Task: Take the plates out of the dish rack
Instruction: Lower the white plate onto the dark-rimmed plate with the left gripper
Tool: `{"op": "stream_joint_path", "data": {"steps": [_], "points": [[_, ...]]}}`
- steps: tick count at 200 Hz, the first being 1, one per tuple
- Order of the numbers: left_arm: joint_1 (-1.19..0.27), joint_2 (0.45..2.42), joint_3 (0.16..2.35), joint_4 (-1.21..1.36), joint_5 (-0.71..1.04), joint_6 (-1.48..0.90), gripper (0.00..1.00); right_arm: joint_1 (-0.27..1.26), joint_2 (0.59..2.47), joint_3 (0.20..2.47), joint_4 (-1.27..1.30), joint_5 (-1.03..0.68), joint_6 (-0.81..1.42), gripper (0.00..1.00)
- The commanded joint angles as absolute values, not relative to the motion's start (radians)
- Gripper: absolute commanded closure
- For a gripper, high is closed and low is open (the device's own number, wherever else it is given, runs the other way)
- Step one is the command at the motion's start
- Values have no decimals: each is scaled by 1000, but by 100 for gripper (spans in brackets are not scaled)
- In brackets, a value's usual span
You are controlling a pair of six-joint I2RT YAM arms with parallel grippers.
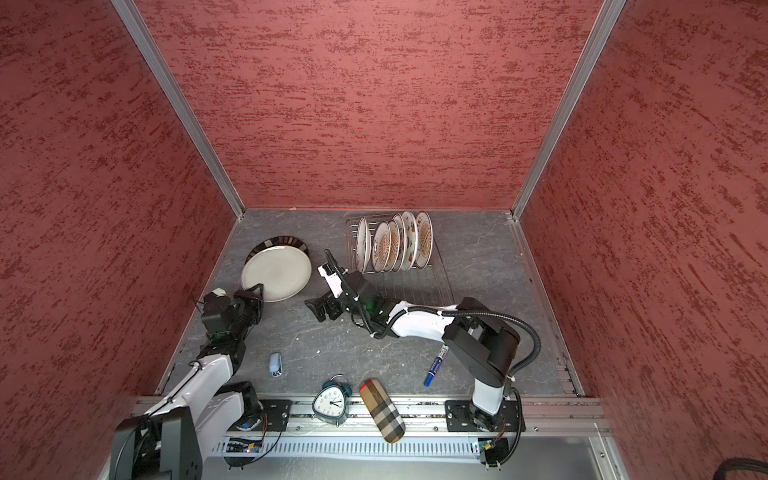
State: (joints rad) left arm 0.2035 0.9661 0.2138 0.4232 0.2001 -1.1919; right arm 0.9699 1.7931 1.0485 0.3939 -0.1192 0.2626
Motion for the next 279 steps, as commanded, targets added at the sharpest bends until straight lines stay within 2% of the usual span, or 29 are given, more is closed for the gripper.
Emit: {"op": "stream_joint_path", "data": {"steps": [1, 39, 80, 227, 267, 279], "points": [[219, 1004, 283, 575, 180, -1175, 100, 974, 1818, 1097, 379, -109, 273, 1], [223, 1149, 347, 592, 121, -1165, 100, 978, 1849, 1118, 382, -86, 259, 1], [184, 1201, 409, 535, 1, -1111, 100, 979, 1856, 1112, 419, -80, 241, 1], [173, 1475, 556, 552, -26, -1080, 100, 979, 1876, 1130, 423, -77, 206, 1], [178, 1534, 571, 570, 12, -1086, 92, 979, 1879, 1129, 422, -77, 201, 1], [179, 1547, 568, 575, 12, -1090, 87, 979, 1879, 1127, 422, -74, 201, 1]]}}
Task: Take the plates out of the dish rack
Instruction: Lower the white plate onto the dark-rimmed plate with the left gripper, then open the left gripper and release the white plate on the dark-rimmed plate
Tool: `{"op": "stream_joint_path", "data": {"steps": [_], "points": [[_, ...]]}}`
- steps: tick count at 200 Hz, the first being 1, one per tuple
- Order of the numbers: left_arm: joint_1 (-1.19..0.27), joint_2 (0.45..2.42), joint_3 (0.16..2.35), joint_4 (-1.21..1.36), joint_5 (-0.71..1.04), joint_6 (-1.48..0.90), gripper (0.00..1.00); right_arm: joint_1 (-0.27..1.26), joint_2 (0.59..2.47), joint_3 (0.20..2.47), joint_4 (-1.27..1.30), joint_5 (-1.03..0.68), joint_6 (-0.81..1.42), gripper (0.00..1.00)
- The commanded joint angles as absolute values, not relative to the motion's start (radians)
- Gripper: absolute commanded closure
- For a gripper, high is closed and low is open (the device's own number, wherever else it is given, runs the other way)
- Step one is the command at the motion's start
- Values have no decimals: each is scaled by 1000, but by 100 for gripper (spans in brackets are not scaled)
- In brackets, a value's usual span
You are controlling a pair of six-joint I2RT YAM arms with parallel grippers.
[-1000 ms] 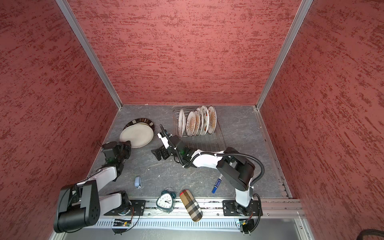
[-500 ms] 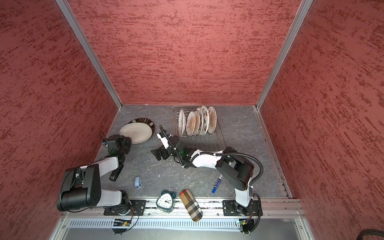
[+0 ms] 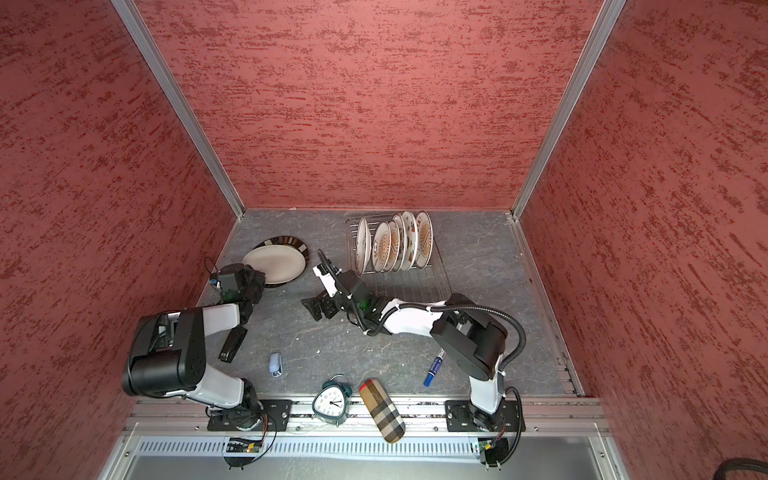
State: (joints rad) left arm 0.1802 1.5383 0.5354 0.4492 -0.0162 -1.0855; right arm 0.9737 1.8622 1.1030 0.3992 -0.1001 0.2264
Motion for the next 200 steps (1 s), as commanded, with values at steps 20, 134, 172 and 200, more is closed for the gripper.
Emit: {"op": "stream_joint_path", "data": {"steps": [20, 134, 172, 200], "points": [[180, 1565, 568, 578, 23, -1089, 79, 979, 1877, 1122, 429, -84, 202, 1], [180, 1602, 580, 570, -10, -1041, 37, 979, 1878, 1114, 437, -90, 204, 1], [175, 1614, 594, 549, -47, -1025, 33, 979, 1881, 1112, 442, -95, 209, 1], [153, 1612, 612, 517, -106, -1001, 28, 978, 1883, 1112, 443, -94, 209, 1]]}}
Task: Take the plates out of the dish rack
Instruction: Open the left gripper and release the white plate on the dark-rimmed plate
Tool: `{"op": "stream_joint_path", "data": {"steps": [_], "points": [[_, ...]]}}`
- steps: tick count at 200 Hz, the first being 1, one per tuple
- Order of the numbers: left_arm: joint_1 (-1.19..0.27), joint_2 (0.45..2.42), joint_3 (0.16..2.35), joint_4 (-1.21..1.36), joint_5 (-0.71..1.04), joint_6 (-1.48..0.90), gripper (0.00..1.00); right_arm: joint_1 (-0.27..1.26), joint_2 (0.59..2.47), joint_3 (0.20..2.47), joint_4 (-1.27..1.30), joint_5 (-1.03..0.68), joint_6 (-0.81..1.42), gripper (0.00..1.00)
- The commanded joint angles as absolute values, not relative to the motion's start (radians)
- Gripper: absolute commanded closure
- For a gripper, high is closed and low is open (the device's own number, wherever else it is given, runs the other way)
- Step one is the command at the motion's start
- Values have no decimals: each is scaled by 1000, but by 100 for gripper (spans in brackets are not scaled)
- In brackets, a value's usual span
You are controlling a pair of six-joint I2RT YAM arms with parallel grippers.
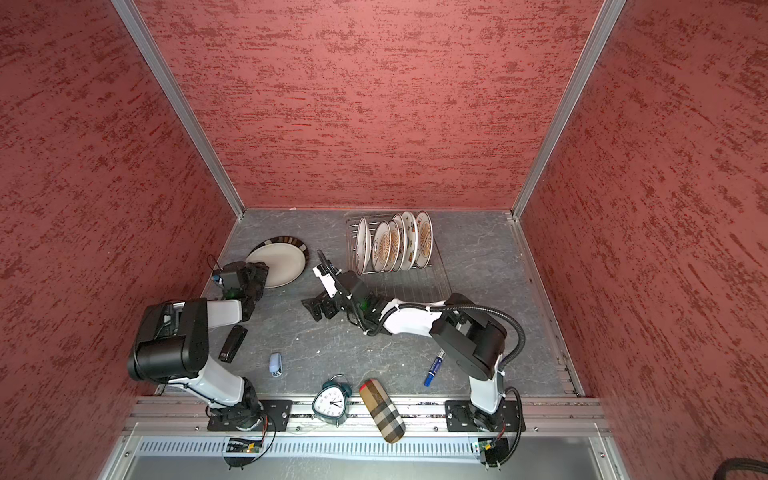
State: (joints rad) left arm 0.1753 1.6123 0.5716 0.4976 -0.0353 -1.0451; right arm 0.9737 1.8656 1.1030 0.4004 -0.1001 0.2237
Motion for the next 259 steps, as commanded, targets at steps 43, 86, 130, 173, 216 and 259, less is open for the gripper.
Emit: {"op": "stream_joint_path", "data": {"steps": [43, 86, 130, 173, 216, 259], "points": [[124, 1634, 639, 464, -198, -999, 21, 979, 1894, 1115, 445, -101, 212, 1], [125, 1669, 649, 466, -242, -1006, 19, 979, 1889, 1107, 445, -87, 206, 1], [123, 1686, 670, 454, -271, -1000, 14, 979, 1893, 1108, 449, -86, 202, 1], [119, 1698, 673, 460, -322, -1007, 11, 979, 1891, 1109, 449, -86, 198, 1], [115, 1692, 670, 469, -369, -1007, 7, 979, 1890, 1112, 443, -81, 189, 1], [115, 1707, 680, 463, -401, -1017, 4, 979, 1894, 1118, 445, -89, 183, 1]]}}
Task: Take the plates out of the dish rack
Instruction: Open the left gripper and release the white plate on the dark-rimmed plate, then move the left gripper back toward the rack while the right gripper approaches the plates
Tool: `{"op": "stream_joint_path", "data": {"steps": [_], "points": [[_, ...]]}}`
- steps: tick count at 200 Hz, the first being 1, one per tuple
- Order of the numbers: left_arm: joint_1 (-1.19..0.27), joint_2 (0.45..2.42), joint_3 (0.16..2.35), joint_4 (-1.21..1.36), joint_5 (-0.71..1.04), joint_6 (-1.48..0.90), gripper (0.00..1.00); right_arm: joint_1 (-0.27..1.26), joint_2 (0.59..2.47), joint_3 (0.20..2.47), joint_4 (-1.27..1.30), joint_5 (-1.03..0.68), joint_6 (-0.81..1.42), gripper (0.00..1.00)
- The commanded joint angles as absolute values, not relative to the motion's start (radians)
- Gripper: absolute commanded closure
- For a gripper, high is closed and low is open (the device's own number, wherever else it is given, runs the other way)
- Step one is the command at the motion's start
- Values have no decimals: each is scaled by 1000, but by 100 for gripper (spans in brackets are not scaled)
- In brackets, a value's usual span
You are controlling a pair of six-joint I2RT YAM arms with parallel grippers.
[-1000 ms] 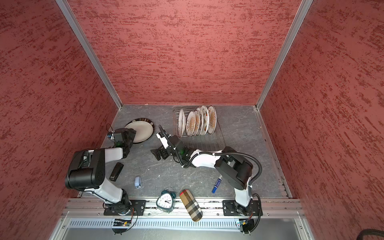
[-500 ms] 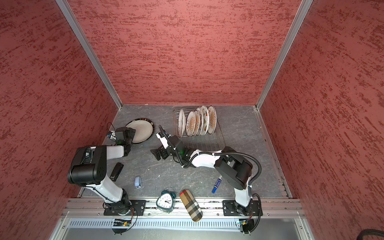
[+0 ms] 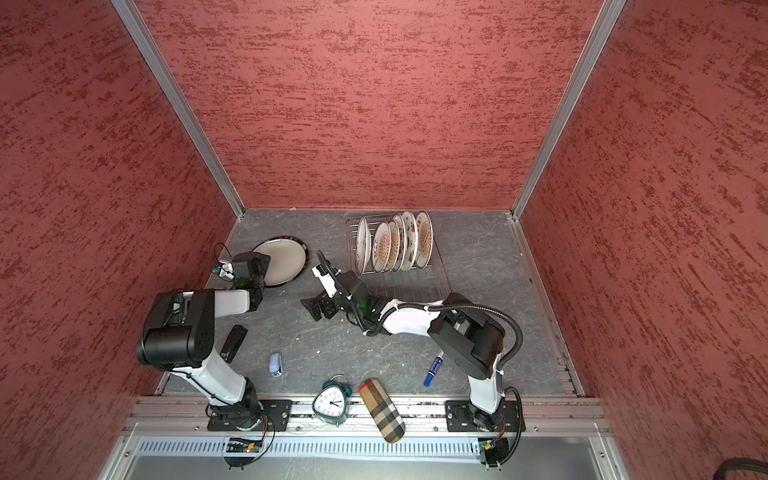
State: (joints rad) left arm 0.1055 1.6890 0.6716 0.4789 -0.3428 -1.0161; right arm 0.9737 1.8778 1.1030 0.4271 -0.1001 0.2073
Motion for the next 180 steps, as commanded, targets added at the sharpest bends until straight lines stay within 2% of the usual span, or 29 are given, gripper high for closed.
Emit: {"op": "stream_joint_path", "data": {"steps": [1, 32, 106, 130, 180], "points": [[114, 1707, 680, 463, -402, -1017, 4, 979, 1894, 1118, 445, -89, 183, 1], [110, 1675, 659, 460, -434, -1017, 0, 979, 1891, 1118, 442, -96, 174, 1], [99, 1471, 549, 436, -426, -1011, 1, 984, 1887, 1145, 401, -153, 132, 1], [117, 1377, 466, 469, -334, -1020, 0, 994, 1860, 1173, 316, -146, 76, 1], [87, 1244, 370, 581, -123, -899, 0, 1023, 1769, 1146, 324, -110, 46, 1]]}}
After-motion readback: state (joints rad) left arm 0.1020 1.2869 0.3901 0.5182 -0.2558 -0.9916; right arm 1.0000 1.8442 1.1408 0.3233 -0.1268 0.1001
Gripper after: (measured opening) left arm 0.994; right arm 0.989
